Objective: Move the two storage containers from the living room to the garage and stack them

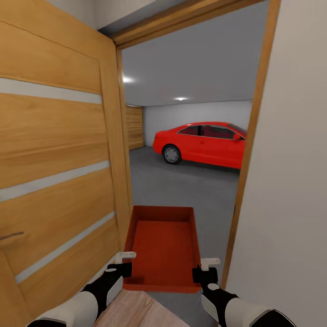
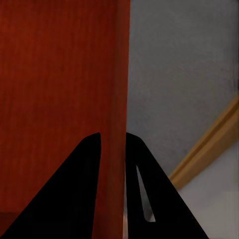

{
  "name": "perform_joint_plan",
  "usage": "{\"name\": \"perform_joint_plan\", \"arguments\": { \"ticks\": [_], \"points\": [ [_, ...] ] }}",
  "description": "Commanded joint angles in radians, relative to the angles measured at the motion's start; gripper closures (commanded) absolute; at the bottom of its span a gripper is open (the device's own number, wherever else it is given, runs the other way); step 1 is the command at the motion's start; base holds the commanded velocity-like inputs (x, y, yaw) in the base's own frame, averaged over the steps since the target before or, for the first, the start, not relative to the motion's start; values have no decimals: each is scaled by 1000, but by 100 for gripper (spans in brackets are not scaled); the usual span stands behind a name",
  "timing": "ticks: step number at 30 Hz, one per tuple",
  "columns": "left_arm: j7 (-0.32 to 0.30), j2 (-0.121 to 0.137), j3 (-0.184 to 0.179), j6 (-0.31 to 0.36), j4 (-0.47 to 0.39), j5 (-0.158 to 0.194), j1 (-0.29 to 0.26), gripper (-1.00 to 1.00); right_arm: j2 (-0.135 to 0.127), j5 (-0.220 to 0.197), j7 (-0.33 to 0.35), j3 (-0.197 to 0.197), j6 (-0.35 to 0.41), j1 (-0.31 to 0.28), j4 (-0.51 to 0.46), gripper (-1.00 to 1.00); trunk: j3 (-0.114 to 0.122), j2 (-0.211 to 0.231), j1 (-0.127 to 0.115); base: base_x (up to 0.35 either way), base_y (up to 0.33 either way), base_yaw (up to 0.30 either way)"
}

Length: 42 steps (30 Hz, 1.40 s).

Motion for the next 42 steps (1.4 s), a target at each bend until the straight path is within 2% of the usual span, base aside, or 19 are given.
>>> {"name": "perform_joint_plan", "arguments": {
  "ticks": [1, 10, 20, 42],
  "points": [
    [13, 6, 25, 7, -4, -4, 0, 100, 1, 13, 1, -36, 1, -1, -1, 100, -2, -1, 1, 245, 201, -248],
    [12, 6, 25, 8, -3, -4, 0, 100, 1, 13, 1, -37, 1, -1, -1, 100, -2, -1, 1, 245, 203, -242],
    [11, 6, 25, 8, -3, -4, 0, 100, 1, 13, 2, -37, 2, -1, -1, 100, -2, -1, 1, 247, 226, -55],
    [11, 6, 25, 8, -3, -4, 0, 100, 1, 13, 1, -37, 1, -1, -1, 100, -2, -1, 1, 247, 230, -274]
  ]
}}
